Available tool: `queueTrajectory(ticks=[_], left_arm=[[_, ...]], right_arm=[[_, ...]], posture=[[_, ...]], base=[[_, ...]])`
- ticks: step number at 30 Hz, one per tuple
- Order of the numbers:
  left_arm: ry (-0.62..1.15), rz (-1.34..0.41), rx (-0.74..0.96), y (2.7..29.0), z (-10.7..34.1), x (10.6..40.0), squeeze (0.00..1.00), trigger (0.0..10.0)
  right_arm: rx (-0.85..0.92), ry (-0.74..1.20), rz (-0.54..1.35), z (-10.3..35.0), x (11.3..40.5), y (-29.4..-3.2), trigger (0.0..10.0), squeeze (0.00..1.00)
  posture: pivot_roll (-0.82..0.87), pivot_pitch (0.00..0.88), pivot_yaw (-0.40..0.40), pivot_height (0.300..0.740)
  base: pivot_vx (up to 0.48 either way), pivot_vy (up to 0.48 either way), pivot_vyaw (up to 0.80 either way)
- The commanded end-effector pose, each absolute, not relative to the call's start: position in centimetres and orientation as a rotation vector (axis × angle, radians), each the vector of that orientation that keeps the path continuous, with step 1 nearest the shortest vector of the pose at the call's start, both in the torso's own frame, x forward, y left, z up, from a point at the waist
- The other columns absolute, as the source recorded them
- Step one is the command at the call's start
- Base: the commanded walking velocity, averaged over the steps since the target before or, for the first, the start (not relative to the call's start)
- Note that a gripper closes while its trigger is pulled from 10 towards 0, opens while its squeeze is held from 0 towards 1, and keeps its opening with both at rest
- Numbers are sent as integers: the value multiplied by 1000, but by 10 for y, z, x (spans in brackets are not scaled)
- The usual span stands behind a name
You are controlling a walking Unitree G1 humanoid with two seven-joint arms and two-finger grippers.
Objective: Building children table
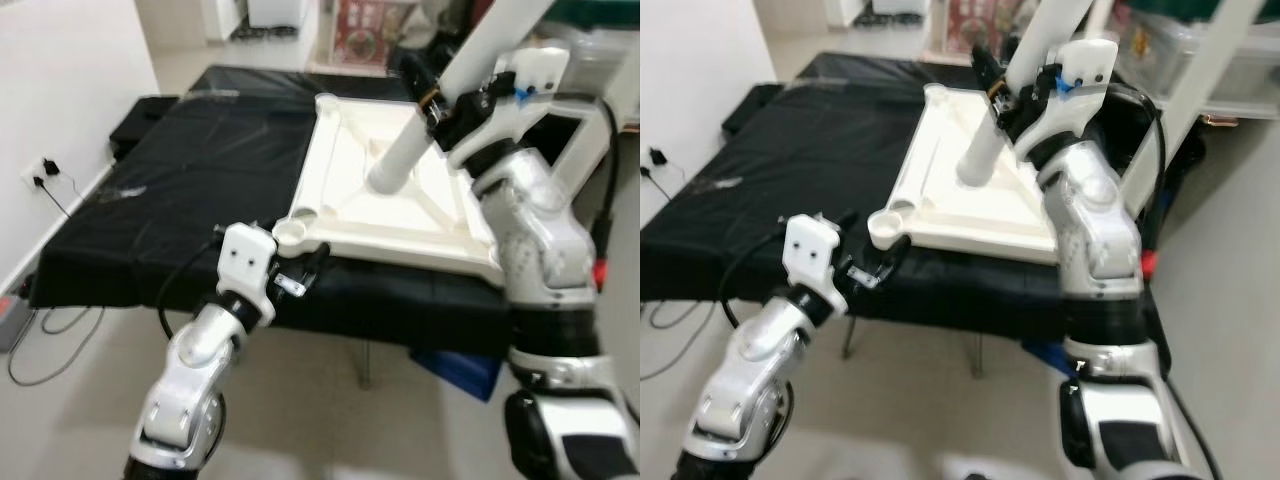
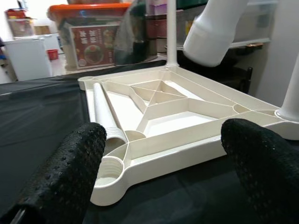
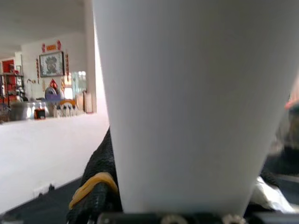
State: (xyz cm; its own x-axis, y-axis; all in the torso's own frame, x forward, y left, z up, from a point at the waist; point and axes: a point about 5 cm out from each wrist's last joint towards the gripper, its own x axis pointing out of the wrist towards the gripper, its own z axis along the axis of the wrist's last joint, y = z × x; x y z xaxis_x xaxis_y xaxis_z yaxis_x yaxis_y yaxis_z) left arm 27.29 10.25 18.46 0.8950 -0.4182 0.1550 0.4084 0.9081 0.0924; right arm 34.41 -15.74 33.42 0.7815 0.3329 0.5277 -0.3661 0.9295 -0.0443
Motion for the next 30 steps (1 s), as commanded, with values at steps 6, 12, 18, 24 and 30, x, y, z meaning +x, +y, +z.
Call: queueTrajectory(ticks=[6,12,18,24,30], left_arm=[[-212,-395,39,103,197,275,0,10000],[-286,-390,49,99,215,279,0,10000],[-362,-394,51,95,236,279,0,10000],[-377,-400,88,94,241,281,0,10000],[-367,-414,92,93,239,281,0,10000]], right_arm=[[47,-553,453,333,348,-147,10000,0],[28,-536,443,326,350,-148,10000,0],[21,-530,436,323,351,-151,10000,0],[27,-536,429,326,352,-152,10000,0],[12,-551,433,332,353,-152,10000,0]], posture=[[129,94,-71,740],[121,92,-72,740],[119,89,-73,740],[121,97,-68,740],[121,100,-71,740]], base=[[0,0,0],[0,0,0],[242,0,0],[304,0,0],[307,0,0]])
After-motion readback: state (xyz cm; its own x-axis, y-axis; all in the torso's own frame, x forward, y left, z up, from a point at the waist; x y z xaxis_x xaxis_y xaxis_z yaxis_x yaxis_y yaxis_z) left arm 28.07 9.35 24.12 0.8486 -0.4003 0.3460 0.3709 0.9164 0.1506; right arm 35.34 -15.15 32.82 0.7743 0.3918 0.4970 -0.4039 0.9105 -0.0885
